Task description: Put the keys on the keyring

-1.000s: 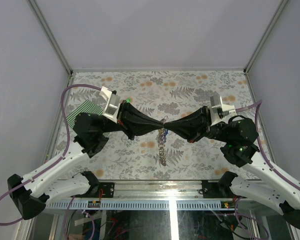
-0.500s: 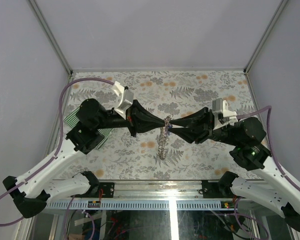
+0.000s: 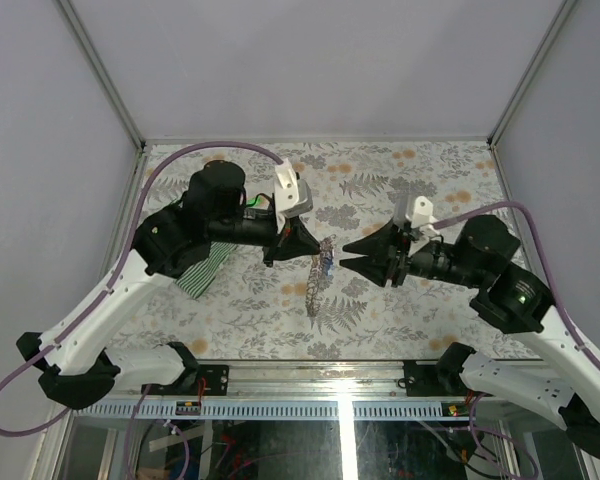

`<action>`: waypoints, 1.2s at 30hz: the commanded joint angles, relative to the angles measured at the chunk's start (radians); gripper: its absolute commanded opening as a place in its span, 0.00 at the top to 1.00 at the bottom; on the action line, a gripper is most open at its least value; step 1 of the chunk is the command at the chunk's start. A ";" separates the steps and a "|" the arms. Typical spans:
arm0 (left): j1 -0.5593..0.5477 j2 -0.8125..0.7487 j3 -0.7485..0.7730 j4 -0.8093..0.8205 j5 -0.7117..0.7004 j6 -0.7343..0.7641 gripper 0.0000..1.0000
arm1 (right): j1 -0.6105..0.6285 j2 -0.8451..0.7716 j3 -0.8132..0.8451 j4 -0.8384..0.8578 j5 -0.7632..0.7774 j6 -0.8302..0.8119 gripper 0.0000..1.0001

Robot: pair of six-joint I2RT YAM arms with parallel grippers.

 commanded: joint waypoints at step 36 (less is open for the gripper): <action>-0.069 0.094 0.295 -0.455 -0.051 0.267 1.00 | 0.000 0.200 -0.055 0.248 -0.244 0.160 0.75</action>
